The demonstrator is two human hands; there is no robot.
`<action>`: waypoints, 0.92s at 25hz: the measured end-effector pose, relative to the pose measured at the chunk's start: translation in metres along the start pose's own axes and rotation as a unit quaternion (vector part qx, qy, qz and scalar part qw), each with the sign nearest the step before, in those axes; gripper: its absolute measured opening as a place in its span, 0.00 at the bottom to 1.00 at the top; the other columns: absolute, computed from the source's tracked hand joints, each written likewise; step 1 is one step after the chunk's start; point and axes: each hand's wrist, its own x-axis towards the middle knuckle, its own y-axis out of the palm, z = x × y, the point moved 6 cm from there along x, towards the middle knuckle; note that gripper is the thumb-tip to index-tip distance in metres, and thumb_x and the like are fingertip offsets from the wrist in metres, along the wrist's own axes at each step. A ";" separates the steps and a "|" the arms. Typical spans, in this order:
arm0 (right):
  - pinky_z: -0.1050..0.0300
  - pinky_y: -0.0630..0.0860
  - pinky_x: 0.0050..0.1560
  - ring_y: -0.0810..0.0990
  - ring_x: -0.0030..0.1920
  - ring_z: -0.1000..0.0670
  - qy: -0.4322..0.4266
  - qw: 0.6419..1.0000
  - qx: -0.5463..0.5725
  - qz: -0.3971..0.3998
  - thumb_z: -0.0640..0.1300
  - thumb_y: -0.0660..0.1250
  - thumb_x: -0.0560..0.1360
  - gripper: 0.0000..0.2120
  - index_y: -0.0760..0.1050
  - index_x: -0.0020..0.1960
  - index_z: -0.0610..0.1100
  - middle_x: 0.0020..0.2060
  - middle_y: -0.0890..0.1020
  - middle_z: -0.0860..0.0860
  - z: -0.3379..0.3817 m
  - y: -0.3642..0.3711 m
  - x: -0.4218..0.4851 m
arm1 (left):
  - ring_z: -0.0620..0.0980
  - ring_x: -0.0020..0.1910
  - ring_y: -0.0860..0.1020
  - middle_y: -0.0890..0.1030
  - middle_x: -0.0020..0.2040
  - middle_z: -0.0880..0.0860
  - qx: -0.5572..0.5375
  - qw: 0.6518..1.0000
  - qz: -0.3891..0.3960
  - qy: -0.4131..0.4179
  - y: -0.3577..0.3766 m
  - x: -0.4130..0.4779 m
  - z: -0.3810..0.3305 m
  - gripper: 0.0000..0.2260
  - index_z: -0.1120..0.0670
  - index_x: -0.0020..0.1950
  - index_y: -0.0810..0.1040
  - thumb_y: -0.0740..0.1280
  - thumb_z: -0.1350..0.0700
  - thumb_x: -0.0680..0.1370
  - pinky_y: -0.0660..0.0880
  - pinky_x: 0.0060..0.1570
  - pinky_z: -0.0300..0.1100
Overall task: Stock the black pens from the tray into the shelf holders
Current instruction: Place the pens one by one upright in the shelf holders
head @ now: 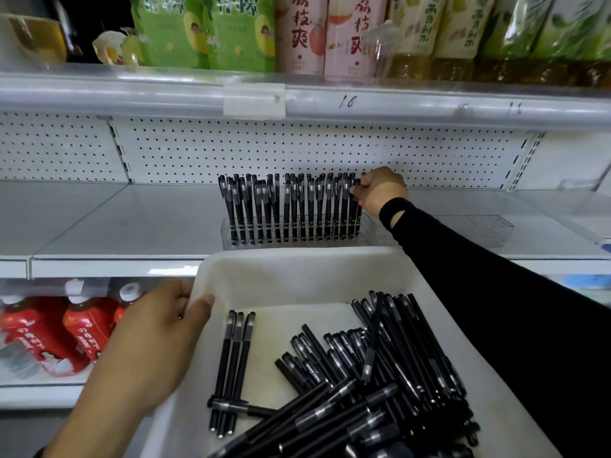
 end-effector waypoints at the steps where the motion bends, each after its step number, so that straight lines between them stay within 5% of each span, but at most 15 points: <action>1: 0.53 0.77 0.62 0.83 0.54 0.44 0.007 1.000 -0.006 0.002 0.51 0.70 0.78 0.18 0.79 0.62 0.40 0.53 0.84 0.44 -0.002 -0.004 -0.002 | 0.45 0.37 0.81 0.84 0.34 0.47 0.001 1.000 0.000 0.001 0.000 0.000 0.000 0.06 0.48 0.47 0.80 0.64 0.49 0.80 0.72 0.35 0.44; 4: 0.55 0.78 0.50 0.81 0.43 0.48 -0.041 0.998 -0.049 -0.021 0.51 0.71 0.76 0.12 0.80 0.49 0.42 0.42 0.82 0.48 0.005 -0.025 -0.021 | 0.46 0.35 0.80 0.82 0.32 0.48 0.008 1.000 -0.008 0.003 -0.001 0.000 -0.001 0.07 0.49 0.45 0.79 0.65 0.50 0.80 0.70 0.33 0.43; 7: 0.62 0.71 0.34 0.76 0.31 0.52 -0.119 0.989 -0.090 -0.005 0.54 0.70 0.77 0.18 0.78 0.37 0.42 0.30 0.80 0.50 0.025 -0.043 -0.072 | 0.47 0.37 0.81 0.84 0.34 0.48 0.004 1.000 -0.001 -0.002 0.002 0.002 -0.001 0.06 0.48 0.46 0.80 0.65 0.50 0.80 0.74 0.37 0.45; 11: 0.60 0.76 0.30 0.80 0.29 0.55 -0.112 0.948 -0.174 0.241 0.55 0.69 0.77 0.16 0.75 0.50 0.41 0.35 0.83 0.50 0.037 -0.026 -0.154 | 0.49 0.38 0.82 0.85 0.36 0.48 0.001 1.000 -0.003 -0.003 0.005 0.002 0.000 0.07 0.49 0.46 0.80 0.65 0.49 0.79 0.77 0.41 0.48; 13: 0.59 0.71 0.30 0.77 0.33 0.54 -0.151 0.928 -0.260 0.220 0.55 0.69 0.77 0.17 0.68 0.54 0.44 0.39 0.77 0.52 0.040 -0.027 -0.174 | 0.49 0.39 0.82 0.85 0.36 0.47 0.001 1.000 -0.005 -0.002 0.006 0.002 -0.001 0.07 0.49 0.45 0.80 0.65 0.49 0.80 0.78 0.43 0.50; 16: 0.57 0.70 0.37 0.77 0.42 0.49 -0.199 0.913 -0.301 0.191 0.55 0.68 0.77 0.15 0.72 0.53 0.45 0.43 0.77 0.51 0.046 -0.025 -0.190 | 0.50 0.40 0.82 0.85 0.38 0.46 0.003 1.000 -0.009 0.002 0.006 0.000 -0.005 0.06 0.49 0.47 0.80 0.64 0.50 0.80 0.78 0.46 0.50; 23: 0.55 0.72 0.41 0.75 0.41 0.46 -0.159 0.875 -0.391 0.235 0.43 0.66 0.77 0.04 0.71 0.46 0.45 0.37 0.73 0.50 0.002 0.000 -0.196 | 0.51 0.38 0.80 0.83 0.35 0.49 0.006 1.000 0.001 0.016 0.013 0.003 -0.015 0.06 0.51 0.44 0.79 0.66 0.52 0.79 0.77 0.42 0.50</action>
